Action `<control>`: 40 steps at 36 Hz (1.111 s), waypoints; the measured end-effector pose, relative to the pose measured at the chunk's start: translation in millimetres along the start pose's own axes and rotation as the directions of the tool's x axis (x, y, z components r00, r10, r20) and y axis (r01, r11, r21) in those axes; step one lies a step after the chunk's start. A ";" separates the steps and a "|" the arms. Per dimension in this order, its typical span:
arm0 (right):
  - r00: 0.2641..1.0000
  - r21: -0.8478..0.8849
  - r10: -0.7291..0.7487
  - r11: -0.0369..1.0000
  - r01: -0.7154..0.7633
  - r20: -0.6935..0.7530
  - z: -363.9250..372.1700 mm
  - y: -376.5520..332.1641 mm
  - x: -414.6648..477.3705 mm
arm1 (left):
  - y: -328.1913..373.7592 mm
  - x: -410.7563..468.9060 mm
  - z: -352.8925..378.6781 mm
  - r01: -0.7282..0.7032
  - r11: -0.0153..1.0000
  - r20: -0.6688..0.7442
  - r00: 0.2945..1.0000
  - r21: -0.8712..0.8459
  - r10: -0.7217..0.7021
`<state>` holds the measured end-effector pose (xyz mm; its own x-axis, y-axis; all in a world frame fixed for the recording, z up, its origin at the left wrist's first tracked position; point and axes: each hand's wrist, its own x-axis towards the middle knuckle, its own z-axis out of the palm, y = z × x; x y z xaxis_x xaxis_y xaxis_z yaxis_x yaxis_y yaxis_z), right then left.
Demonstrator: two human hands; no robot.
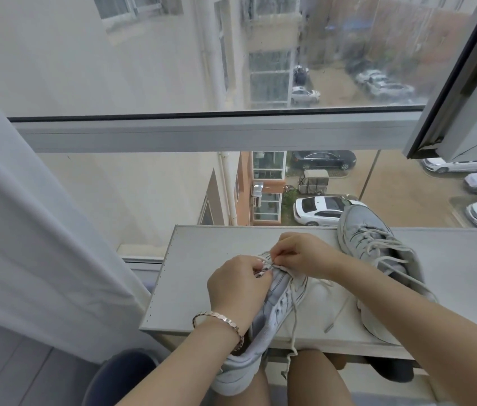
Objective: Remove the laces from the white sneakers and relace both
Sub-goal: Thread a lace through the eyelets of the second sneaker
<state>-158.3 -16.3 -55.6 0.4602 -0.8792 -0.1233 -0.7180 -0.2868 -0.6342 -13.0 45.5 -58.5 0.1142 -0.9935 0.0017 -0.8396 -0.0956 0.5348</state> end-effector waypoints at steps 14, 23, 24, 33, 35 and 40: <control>0.986 -0.118 -0.093 0.990 0.077 -0.137 13.9 -3.1 -8.4 | -3.9 3.0 -10.4 0.076 0.995 0.177 0.982 -0.062 -0.064; 0.971 -0.168 -0.196 0.971 0.173 -0.138 17.2 -5.4 -19.5 | -7.1 0.5 -6.1 0.091 0.990 0.167 0.983 -0.110 -0.072; 0.972 -0.168 -0.195 0.971 0.172 -0.134 17.7 -5.4 -20.6 | -7.2 0.6 -6.1 0.092 0.989 0.163 0.984 -0.119 -0.072; 0.981 -0.352 -0.188 0.916 0.194 0.050 4.6 -16.7 -13.7 | -8.1 1.4 -5.2 0.099 0.986 0.158 0.984 -0.132 -0.078; 0.973 -0.402 -0.211 0.887 0.229 0.089 -1.5 -19.8 -9.7 | -7.8 1.5 -5.5 0.110 0.983 0.162 0.983 -0.150 -0.085; 0.957 -0.455 -0.188 0.848 0.271 0.220 -12.9 -28.0 2.8 | -7.9 1.5 -4.2 0.105 0.980 0.166 0.983 -0.166 -0.077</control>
<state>-143.7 -15.7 -28.4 0.6900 -0.7043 -0.1668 -0.7221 -0.6544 -0.2243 -4.0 45.0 -59.2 0.0889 -0.9796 -0.1804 -0.7230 -0.1881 0.6648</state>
